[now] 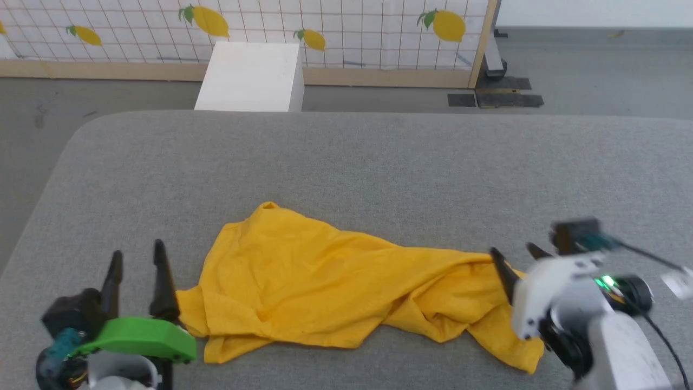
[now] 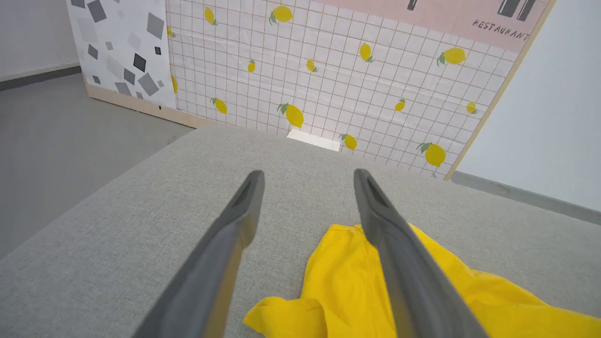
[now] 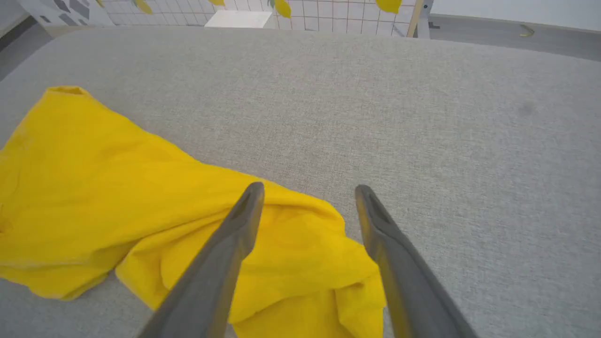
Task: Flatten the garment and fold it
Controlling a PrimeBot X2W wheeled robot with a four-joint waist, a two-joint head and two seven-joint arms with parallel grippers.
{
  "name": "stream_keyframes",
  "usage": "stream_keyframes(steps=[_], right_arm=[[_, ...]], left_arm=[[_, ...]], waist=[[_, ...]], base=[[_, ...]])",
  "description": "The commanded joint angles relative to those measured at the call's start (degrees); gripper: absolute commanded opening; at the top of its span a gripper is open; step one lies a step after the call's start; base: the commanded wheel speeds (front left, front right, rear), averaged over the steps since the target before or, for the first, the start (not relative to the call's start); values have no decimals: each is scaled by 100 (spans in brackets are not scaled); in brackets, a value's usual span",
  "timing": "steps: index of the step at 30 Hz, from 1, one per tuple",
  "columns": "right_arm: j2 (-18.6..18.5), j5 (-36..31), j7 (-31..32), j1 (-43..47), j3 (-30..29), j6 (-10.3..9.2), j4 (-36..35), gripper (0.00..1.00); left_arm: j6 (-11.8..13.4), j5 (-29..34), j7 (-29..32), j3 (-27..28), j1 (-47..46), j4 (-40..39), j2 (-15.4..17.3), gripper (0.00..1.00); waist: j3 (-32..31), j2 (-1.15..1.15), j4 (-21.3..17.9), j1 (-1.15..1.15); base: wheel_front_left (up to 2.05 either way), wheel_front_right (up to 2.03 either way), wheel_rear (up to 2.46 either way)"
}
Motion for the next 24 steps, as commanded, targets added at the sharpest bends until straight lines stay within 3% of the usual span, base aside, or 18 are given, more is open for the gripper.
stream_keyframes(steps=[1,2,5,9,14,15,16,17,21,24], right_arm=[[-75,-132,281,-231,135,-9,88,100],[-244,-415,828,-516,483,-9,328,100],[-502,-680,1481,-942,1010,-9,795,100],[-741,-748,1688,-1270,1532,-9,1343,100],[-765,-197,1809,-1255,2179,-9,1792,100],[-758,-17,1826,-1253,2252,-9,1808,65],[-771,194,1739,-1293,2337,-9,1753,17],[-799,346,1636,-1342,2365,-9,1698,0],[-972,878,1114,-1586,2029,-9,1427,0],[-1124,1030,679,-1695,1330,-9,1157,0]], left_arm=[[-22,203,-58,-35,11,27,-74,100],[-46,359,-88,-35,25,30,-222,100],[-98,572,-99,18,-7,-4,-403,100],[-210,759,-101,71,-81,15,-604,100],[-329,887,-102,182,-125,113,-787,100],[-349,909,-102,204,-131,120,-810,100],[-369,931,-102,235,-129,128,-839,100],[-381,948,-102,266,-120,132,-860,100],[-429,1005,-102,377,-66,158,-963,100],[-464,1033,-102,428,-52,185,-1025,100]], waist=[[84,0,22,0],[155,0,74,0],[285,0,172,0],[429,0,349,0],[516,0,447,0],[522,0,448,0],[525,0,435,0],[514,0,412,0],[421,0,295,0],[320,0,195,0]], base=[[0,0,0],[0,0,0],[0,0,0],[0,0,0],[0,0,0],[0,0,0],[0,0,0],[0,0,0],[0,0,0],[0,0,0]])
